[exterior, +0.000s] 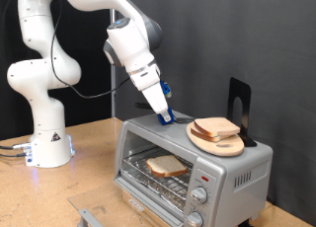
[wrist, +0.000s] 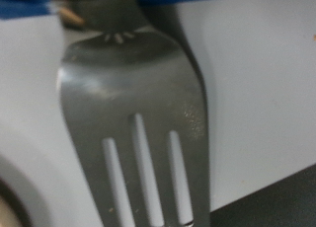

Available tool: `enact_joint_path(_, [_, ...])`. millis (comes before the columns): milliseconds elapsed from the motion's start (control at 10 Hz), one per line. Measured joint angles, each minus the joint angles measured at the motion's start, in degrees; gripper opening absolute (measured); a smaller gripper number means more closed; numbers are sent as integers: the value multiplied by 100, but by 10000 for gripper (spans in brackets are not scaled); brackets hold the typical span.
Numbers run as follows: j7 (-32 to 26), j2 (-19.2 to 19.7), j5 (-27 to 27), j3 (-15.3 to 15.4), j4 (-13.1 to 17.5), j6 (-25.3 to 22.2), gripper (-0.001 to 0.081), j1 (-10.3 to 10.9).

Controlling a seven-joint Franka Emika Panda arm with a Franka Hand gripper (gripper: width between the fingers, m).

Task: Make a piece of toast with the oven

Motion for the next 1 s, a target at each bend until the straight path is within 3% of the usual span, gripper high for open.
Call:
enact_joint_path(700, [44, -379, 15, -264, 142, -387, 800, -44])
enact_joint_path(1000, [-632, -556, 906, -533, 126, -459, 800, 71])
